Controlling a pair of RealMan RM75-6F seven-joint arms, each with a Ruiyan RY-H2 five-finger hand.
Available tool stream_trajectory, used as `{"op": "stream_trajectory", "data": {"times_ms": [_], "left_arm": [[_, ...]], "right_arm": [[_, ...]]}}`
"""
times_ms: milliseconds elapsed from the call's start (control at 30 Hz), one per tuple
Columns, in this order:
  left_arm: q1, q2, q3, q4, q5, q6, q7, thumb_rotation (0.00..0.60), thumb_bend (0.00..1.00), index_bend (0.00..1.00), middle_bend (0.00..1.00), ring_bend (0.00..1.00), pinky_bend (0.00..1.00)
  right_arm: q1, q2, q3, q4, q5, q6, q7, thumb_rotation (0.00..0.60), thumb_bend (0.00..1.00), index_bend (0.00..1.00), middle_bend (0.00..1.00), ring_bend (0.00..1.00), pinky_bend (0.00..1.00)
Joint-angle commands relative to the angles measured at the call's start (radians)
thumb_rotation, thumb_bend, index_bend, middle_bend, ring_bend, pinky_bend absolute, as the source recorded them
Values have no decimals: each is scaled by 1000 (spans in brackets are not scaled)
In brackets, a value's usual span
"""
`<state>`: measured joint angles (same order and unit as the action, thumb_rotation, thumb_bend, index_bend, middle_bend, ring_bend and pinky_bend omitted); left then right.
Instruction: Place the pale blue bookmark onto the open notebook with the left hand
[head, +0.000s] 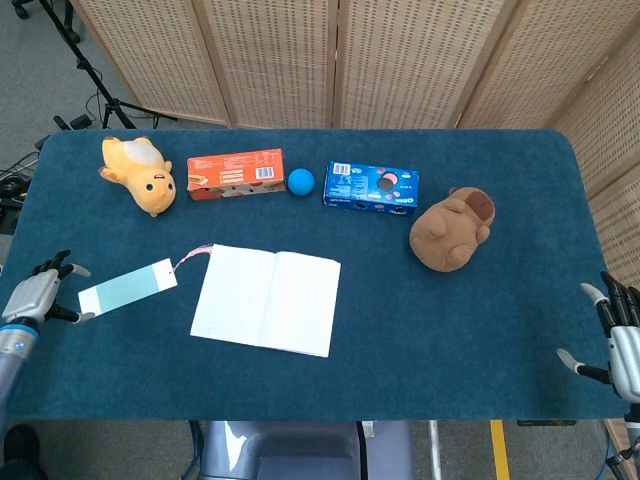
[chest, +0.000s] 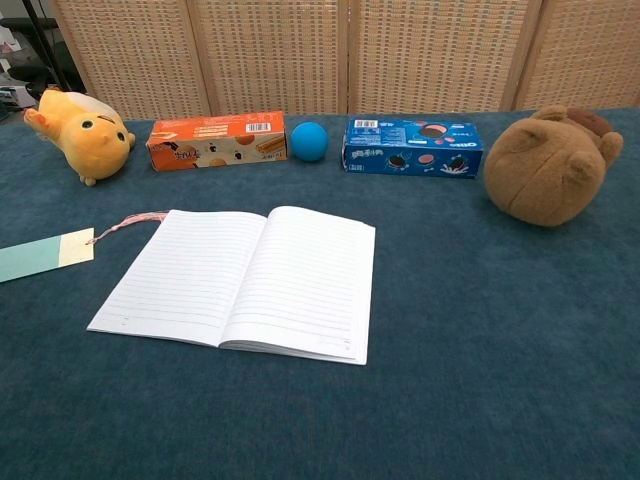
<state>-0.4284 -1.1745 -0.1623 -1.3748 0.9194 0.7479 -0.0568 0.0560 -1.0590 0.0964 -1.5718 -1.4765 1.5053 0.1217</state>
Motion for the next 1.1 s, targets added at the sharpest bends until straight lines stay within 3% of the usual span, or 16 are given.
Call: {"op": "stream_trajectory", "data": {"times_ms": [33, 500, 1100], "left_arm": [[-21, -20, -4, 26, -38, -19, 20, 600, 0, 339, 0, 0, 0], [-78, -128, 17, 97, -179, 11, 162, 600, 0, 346, 0, 0, 0], [-99, -159, 24, 73, -244, 48, 238, 600, 0, 351, 0, 0, 0]], "right_arm": [[-1, 1, 0, 0, -1, 1, 4, 600, 40, 113, 0, 0, 0], [-4, 15, 5, 6, 5, 2, 47, 600, 40, 114, 0, 0, 0], [-3, 21, 8, 11, 10, -3, 69, 600, 40, 113, 0, 0, 0]]}}
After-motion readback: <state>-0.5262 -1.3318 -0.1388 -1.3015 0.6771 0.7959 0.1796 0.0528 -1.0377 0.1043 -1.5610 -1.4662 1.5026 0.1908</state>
